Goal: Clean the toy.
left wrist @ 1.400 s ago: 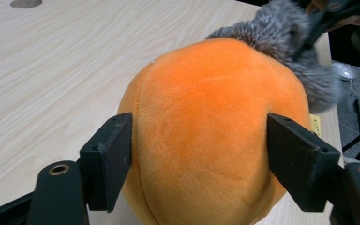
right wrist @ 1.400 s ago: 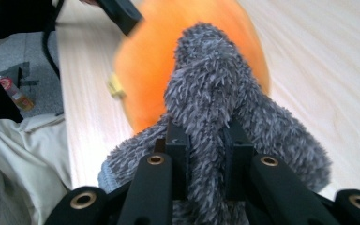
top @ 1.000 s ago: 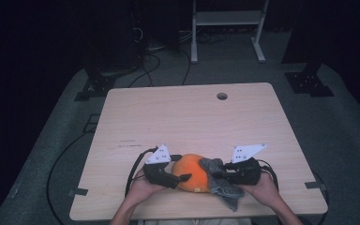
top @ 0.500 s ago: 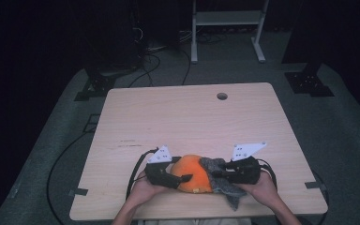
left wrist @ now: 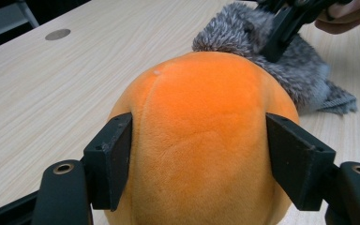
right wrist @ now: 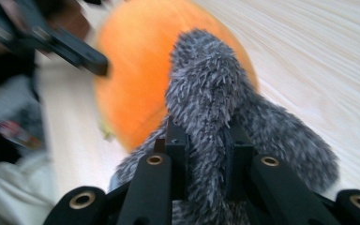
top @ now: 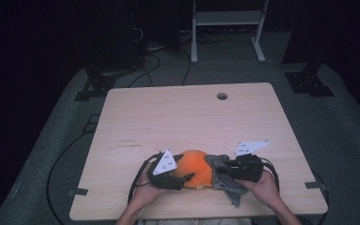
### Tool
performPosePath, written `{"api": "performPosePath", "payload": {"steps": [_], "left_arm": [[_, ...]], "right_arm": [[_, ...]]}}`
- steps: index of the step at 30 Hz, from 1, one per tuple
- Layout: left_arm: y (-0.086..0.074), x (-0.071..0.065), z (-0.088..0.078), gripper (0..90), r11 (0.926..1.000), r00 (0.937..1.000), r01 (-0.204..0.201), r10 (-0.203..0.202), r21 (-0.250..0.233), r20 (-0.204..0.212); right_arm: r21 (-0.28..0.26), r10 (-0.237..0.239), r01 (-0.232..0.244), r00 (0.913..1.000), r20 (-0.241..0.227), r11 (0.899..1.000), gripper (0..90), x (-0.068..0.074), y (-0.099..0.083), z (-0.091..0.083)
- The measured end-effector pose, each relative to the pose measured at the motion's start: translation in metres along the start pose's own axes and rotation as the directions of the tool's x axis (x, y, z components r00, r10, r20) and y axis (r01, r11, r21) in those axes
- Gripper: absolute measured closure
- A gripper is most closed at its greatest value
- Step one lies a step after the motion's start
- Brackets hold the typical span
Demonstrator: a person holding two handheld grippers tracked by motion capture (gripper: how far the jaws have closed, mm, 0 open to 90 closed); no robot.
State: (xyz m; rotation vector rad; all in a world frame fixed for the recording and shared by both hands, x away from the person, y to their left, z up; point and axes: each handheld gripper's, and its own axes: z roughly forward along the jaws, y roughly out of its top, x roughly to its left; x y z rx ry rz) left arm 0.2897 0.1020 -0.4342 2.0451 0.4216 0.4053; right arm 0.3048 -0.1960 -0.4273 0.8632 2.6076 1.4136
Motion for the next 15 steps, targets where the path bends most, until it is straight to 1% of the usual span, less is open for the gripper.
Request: {"api": "performPosePath", "payload": {"steps": [1,2,3,4,5,6,7,8,9,10,11,13,15], "left_arm": [[0.0,0.0,0.0,28.5,1.0,1.0,0.001,-0.001,-0.002,0.002],[0.001,0.0,0.001,28.5,1.0,0.9999,-0.001,0.001,-0.004,0.011],[0.001,-0.001,0.001,28.3,1.0,0.9999,-0.002,0.002,-0.005,0.013],[0.0,-0.001,0.001,28.0,1.0,0.9999,-0.001,0.001,-0.006,0.014],[0.0,0.0,0.001,27.9,1.0,0.9998,0.004,-0.004,-0.003,0.018],[0.0,0.0,0.001,27.8,0.9999,0.9997,0.012,-0.012,-0.002,0.02],[-0.001,0.002,0.0,27.8,0.9998,0.9995,0.018,-0.018,0.0,0.025],[-0.001,0.003,-0.001,27.8,0.9997,0.9993,0.024,-0.024,-0.003,0.029],[-0.001,0.003,-0.001,27.8,0.9995,0.999,0.031,-0.031,-0.003,0.031],[-0.001,0.003,-0.001,27.7,0.9994,0.9989,0.034,-0.034,-0.005,0.032],[0.0,0.002,0.0,27.7,0.9996,0.9991,0.029,-0.029,-0.006,0.031],[0.001,0.001,0.001,27.4,0.9997,0.9994,0.024,-0.024,-0.002,0.026],[0.001,0.001,0.002,26.8,0.9992,0.9989,0.038,-0.038,-0.01,0.029]], "right_arm": [[-0.022,0.003,-0.003,0.9998,-0.02,1.0,75.4,0.003,0.002,-0.002],[-0.047,-0.015,0.013,0.9994,-0.03,0.999,75.3,0.008,0.007,-0.004],[-0.073,-0.044,0.041,0.9985,-0.033,0.996,75.4,0.015,0.013,-0.005],[-0.082,-0.057,0.054,0.9979,-0.031,0.995,75.3,0.018,0.016,-0.004],[-0.073,-0.074,0.072,0.997,-0.023,0.995,75.3,0.02,0.019,-0.002],[-0.058,-0.079,0.078,0.9968,-0.01,0.995,75.3,0.019,0.018,0.002],[-0.053,-0.069,0.068,0.9975,-0.016,0.996,75.3,0.016,0.016,0.004],[-0.044,-0.041,0.04,0.9988,-0.024,0.998,75.4,0.01,0.012,0.004],[-0.037,-0.031,0.031,0.9993,-0.018,0.999,75.4,0.007,0.009,0.004],[-0.019,-0.026,0.026,0.9997,0.002,0.999,75.4,0.004,0.006,0.003],[-0.009,-0.022,0.022,0.9997,0.012,1.0,75.4,0.003,0.004,0.002],[-0.022,0.004,-0.004,1.0,-0.006,1.0,75.3,0.003,0.002,-0.001],[-0.052,-0.041,0.041,0.9991,-0.01,0.998,75.3,0.012,0.011,-0.003]]}}
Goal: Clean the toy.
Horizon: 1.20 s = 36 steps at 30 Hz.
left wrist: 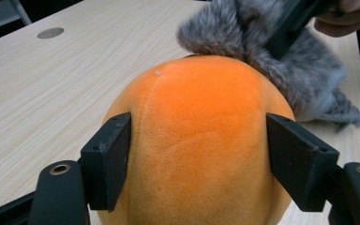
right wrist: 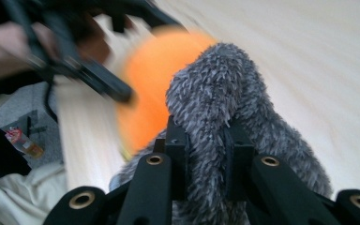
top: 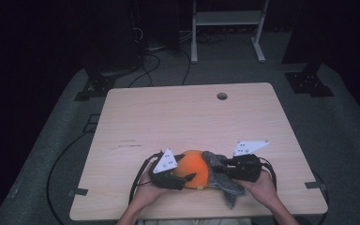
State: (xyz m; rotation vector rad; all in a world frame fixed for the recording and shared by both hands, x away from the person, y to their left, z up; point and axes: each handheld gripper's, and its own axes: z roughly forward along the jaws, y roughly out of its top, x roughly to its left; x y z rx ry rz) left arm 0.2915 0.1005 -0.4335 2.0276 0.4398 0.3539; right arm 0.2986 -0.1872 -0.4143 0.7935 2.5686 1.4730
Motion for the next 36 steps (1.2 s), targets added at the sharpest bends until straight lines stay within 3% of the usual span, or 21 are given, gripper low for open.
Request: {"api": "performPosePath", "payload": {"steps": [1,3,6,7,9,11,13,14,15,17,20,21,22,23,24,25,28,30,33,35,36], "left_arm": [[0.0,0.0,0.0,26.0,1.0,1.0,0.001,-0.001,0.0,0.002],[0.0,0.002,-0.002,19.9,0.9999,0.9997,0.014,-0.014,-0.005,0.018],[-0.001,0.013,-0.006,8.0,0.9961,0.9963,0.085,-0.085,-0.025,0.017],[-0.003,0.017,-0.005,5.9,0.9923,0.9916,0.123,-0.123,-0.013,0.04],[-0.007,0.022,0.0,7.6,0.9818,0.9759,0.189,-0.19,0.017,0.107],[-0.006,0.017,0.001,16.9,0.9887,0.9851,0.149,-0.15,0.018,0.084],[-0.004,0.016,0.0,27.2,0.9905,0.988,0.136,-0.137,0.021,0.071],[0.0,0.013,-0.001,30.0,0.9946,0.9933,0.101,-0.102,0.024,0.054],[0.0,0.013,-0.001,30.7,0.9946,0.9933,0.101,-0.102,0.024,0.054],[0.005,0.007,0.0,30.7,0.9977,0.9972,0.062,-0.063,0.029,0.041],[0.005,0.006,-0.001,26.6,0.9982,0.997,0.056,-0.057,0.021,0.052],[0.005,0.006,0.0,20.4,0.9978,0.9963,0.065,-0.065,0.015,0.056],[0.004,0.009,0.001,7.0,0.9957,0.9951,0.091,-0.091,0.02,0.038],[0.004,0.009,0.001,3.4,0.9957,0.9951,0.091,-0.091,0.02,0.038],[0.003,0.011,0.003,3.4,0.9932,0.9926,0.11,-0.112,0.039,0.048],[0.001,0.013,0.007,7.3,0.9891,0.9853,0.138,-0.143,0.051,0.093],[0.003,0.008,0.006,21.9,0.9947,0.9933,0.095,-0.097,0.04,0.063],[0.009,0.001,0.006,26.3,0.9978,0.9977,0.056,-0.057,0.036,0.036],[0.016,-0.004,0.005,25.7,0.999,0.9997,0.017,-0.018,0.041,0.015],[0.017,-0.004,0.004,19.0,0.9991,0.9999,0.007,-0.008,0.042,0.015],[0.014,-0.001,0.004,13.9,0.9994,0.9992,0.025,-0.026,0.025,0.032]], "right_arm": [[-0.022,-0.021,0.021,0.9997,-0.015,1.0,75.3,0.005,0.006,0.001],[-0.005,-0.051,0.051,0.9985,-0.016,0.999,75.3,0.009,0.008,0.007],[0.021,-0.023,0.024,0.9992,-0.031,0.999,75.4,0.002,-0.001,0.01],[0.026,-0.015,0.016,0.9995,-0.026,1.0,75.4,-0.001,-0.004,0.008],[0.029,0.003,-0.003,0.9999,-0.011,1.0,75.5,-0.005,-0.007,0.004],[0.029,0.001,-0.001,1.0,-0.006,1.0,75.4,-0.004,-0.006,0.003],[0.025,-0.018,0.018,0.9998,0.002,1.0,75.3,0.0,-0.002,0.003],[-0.013,-0.05,0.05,0.9986,-0.016,0.999,75.3,0.007,0.007,0.001],[-0.021,-0.063,0.063,0.9978,-0.019,0.998,75.2,0.01,0.009,0.001],[-0.025,-0.083,0.082,0.9965,-0.013,0.996,75.2,0.014,0.012,0.001],[-0.008,-0.096,0.096,0.9954,0.002,0.995,75.4,0.014,0.011,0.003],[0.007,-0.093,0.093,0.9956,0.014,0.996,75.5,0.01,0.008,0.003],[0.017,-0.065,0.064,0.9977,0.018,0.998,75.6,0.003,0.003,0.001],[0.017,-0.065,0.064,0.9977,0.018,0.998,75.6,0.003,0.003,0.001],[0.015,-0.045,0.045,0.9989,0.012,0.999,75.5,-0.001,0.001,0.0],[0.019,-0.041,0.041,0.9989,0.024,0.999,75.5,-0.003,0.001,-0.004],[-0.008,-0.056,0.056,0.9982,0.023,0.998,75.4,0.005,0.006,-0.006],[-0.051,-0.095,0.095,0.9955,0.008,0.994,75.3,0.015,0.015,-0.007],[-0.056,-0.124,0.124,0.9923,0.01,0.991,75.4,0.019,0.02,-0.006],[-0.035,-0.103,0.104,0.9942,0.028,0.994,75.5,0.012,0.015,-0.003],[-0.028,-0.062,0.063,0.9977,0.028,0.998,75.6,0.002,0.009,-0.003]]}}
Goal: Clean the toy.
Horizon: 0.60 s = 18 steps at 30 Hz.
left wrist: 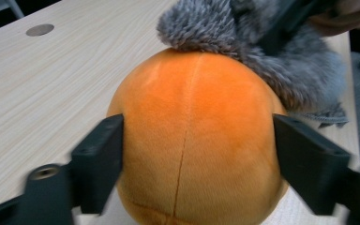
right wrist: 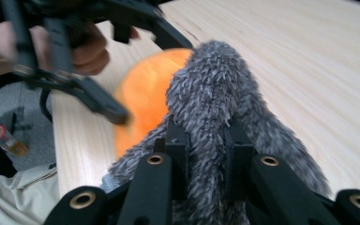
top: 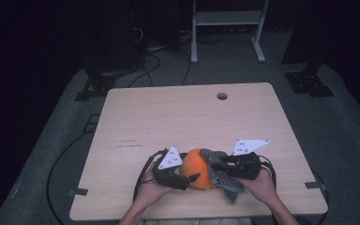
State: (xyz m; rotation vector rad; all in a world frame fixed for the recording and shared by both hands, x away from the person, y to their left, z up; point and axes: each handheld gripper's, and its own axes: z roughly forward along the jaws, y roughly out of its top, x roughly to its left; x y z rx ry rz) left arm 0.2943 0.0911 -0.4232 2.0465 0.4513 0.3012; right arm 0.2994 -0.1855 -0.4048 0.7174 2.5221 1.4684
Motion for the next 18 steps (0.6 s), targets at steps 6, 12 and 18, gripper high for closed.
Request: {"api": "performPosePath", "payload": {"steps": [6,12,18], "left_arm": [[-0.013,0.012,0.004,13.2,0.9969,0.9952,0.059,-0.063,0.052,0.074],[-0.005,0.006,-0.007,33.6,0.9999,0.9999,0.01,-0.01,0.002,0.014],[0.001,0.003,-0.008,33.9,0.9999,0.9998,-0.012,0.013,0.012,-0.017]], "right_arm": [[0.006,-0.003,0.003,0.9997,0.022,1.0,75.5,0.001,0.001,-0.005],[-0.02,-0.096,0.096,0.9952,0.019,0.995,75.5,0.021,0.014,-0.004],[-0.013,-0.048,0.048,0.9986,0.022,0.999,75.7,0.012,0.008,-0.005]]}}
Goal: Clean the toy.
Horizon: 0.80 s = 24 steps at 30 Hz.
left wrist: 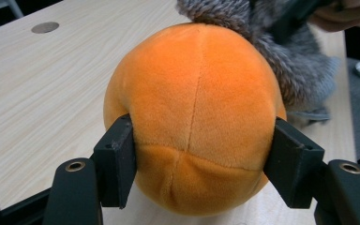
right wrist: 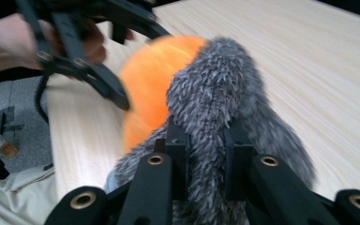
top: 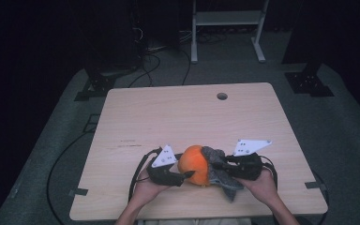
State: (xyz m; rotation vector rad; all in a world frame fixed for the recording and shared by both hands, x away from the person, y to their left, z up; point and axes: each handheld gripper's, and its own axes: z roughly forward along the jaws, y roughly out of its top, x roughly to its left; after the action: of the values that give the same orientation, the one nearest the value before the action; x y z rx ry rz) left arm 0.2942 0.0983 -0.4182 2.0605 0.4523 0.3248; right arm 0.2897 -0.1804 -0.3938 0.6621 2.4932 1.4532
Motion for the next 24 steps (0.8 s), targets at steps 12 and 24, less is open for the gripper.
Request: {"api": "performPosePath", "payload": {"steps": [12,24], "left_arm": [[0.002,-0.004,0.003,32.7,0.9999,0.9999,-0.003,0.003,0.011,-0.013],[-0.002,-0.001,0.004,31.8,0.9993,0.9993,0.035,-0.035,0.012,-0.014]], "right_arm": [[0.007,-0.04,0.04,0.9984,0.041,0.999,76.0,0.004,0.003,0.0],[-0.006,-0.06,0.06,0.9974,0.04,0.998,76.3,0.006,0.006,0.005]]}}
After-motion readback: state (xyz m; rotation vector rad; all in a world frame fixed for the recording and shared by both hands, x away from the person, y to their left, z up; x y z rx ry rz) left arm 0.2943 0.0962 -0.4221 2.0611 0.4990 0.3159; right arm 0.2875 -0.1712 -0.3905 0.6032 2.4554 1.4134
